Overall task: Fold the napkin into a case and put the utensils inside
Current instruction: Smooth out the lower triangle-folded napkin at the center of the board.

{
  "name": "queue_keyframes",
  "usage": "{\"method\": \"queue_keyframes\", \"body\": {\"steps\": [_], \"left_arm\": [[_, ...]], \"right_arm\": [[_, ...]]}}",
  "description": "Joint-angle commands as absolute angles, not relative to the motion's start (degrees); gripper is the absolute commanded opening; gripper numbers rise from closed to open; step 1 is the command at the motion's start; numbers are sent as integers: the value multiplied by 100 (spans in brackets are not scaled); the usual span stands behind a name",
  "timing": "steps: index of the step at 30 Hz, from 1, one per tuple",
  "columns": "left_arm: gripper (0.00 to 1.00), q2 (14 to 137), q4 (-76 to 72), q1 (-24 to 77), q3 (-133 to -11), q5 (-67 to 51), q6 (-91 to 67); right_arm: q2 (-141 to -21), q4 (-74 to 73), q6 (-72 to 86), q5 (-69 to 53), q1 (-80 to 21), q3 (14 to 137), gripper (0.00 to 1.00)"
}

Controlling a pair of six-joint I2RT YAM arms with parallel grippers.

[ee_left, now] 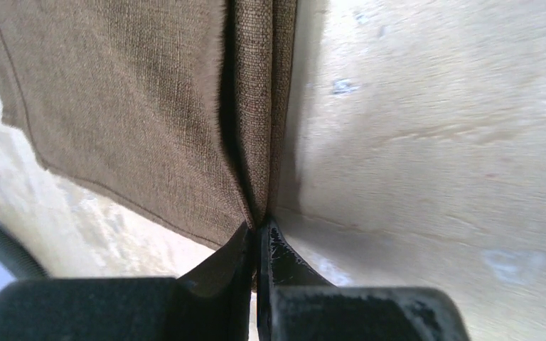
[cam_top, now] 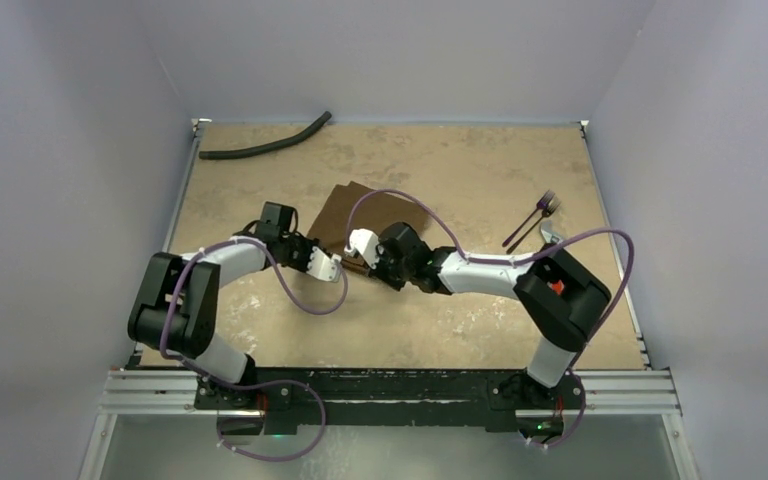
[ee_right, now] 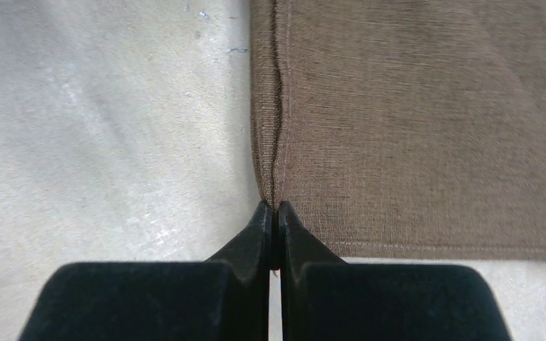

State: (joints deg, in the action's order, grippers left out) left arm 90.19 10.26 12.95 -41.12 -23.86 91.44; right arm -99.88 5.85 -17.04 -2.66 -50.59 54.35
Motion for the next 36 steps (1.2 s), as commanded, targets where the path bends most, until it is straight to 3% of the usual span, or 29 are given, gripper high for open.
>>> {"method": "queue_keyframes", "body": {"steps": [1,11,21,24,26,28,32,36], "left_arm": [[0,8654,2451,1301,-4459,-2789,8652],[0,8006,4024,1305,-5016,-2752,8553],[0,7117,6479,1314,-6456,-3179,8449],[0,6589,6762,1323,-6174,-3380,8581],[12,5946,6175,1320,-5444,-3326,8422],[15,5565,5848,1319,-5027,-3388,8029],[26,5590,6730,1319,-5272,-3855,8171],[29,5763,7256,1321,-5515,-4165,8219]], "right_arm": [[-9484,605,-1466,-420,-5039,5344,0],[-9097,9,-845,-1541,-5074,5408,0],[-7612,-626,296,-2485,-5352,5470,0],[-7245,-690,486,-2471,-5410,5519,0],[-7203,-635,532,-2422,-5412,5434,0],[-7259,-554,678,-2465,-5418,5460,0],[-7421,-569,871,-2402,-5416,5878,0],[-7769,-1241,881,-2383,-5409,6738,0]]}}
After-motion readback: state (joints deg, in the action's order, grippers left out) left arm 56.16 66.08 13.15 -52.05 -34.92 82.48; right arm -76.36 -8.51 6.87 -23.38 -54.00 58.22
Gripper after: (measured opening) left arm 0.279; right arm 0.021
